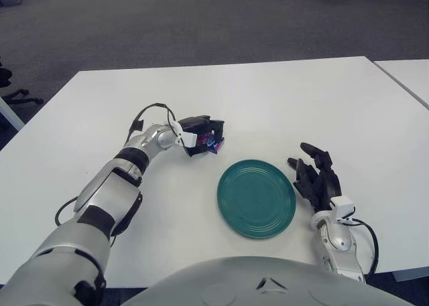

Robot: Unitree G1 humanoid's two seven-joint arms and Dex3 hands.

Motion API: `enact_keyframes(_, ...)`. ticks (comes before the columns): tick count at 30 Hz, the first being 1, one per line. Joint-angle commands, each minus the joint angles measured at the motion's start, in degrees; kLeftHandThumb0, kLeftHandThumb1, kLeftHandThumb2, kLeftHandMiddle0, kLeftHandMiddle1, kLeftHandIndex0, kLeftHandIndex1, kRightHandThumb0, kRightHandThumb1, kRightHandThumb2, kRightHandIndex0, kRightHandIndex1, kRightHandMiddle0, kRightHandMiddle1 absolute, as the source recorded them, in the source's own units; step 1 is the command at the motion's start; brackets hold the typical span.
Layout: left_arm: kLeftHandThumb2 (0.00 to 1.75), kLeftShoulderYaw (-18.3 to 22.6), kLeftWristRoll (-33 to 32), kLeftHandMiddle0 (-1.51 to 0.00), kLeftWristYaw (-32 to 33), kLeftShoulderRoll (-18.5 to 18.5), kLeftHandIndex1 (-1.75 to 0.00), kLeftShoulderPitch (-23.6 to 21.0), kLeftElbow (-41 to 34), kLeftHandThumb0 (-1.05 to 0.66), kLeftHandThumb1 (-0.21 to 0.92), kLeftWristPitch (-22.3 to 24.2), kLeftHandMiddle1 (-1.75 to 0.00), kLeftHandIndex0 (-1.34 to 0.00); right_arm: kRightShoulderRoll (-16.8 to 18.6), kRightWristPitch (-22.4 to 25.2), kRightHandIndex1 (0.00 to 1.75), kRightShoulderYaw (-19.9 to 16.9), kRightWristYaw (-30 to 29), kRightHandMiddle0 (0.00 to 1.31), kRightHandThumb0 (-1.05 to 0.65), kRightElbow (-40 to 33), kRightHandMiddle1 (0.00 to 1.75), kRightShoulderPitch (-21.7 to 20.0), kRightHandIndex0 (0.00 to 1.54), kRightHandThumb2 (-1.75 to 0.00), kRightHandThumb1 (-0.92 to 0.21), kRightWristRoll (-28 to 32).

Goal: Put the gum into the plate.

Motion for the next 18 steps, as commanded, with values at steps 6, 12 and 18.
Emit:
enact_keyframes(6, 1.27, -2.80, 3.13, -0.47, -2.91, 1.11, -1.75, 1.27, 0.58, 0.00, 0.36, 1.88, -1.74, -0.45, -0.35, 2.19, 0.62, -0.26, -0.22, 0.00, -0.56, 1.51, 0.95, 0.54, 0.41, -0.77, -0.92, -0.14)
enact_keyframes(12, 1.33, -2.91, 3.30, -0.51, -2.65, 1.11, -1.75, 1.15, 0.30, 0.00, 0.31, 2.96, -1.74, -0.49, -0.47, 2.76, 0.62, -0.31, -0.40, 0.00, -0.55, 1.38, 0.95, 0.51, 0.42, -0.77, -0.92, -0.36)
enact_keyframes(18, 1.36, -2.80, 2.97, -0.71, -3.34, 1.05, -1.75, 1.01, 0.26, -0.01, 0.26, 4.21, -1.64, -0.42, -0.53, 2.03, 0.61, -0.44, -0.32, 0.00, -0.56, 1.85, 0.97, 0.49, 0.42, -0.77, -0.92, -0.17)
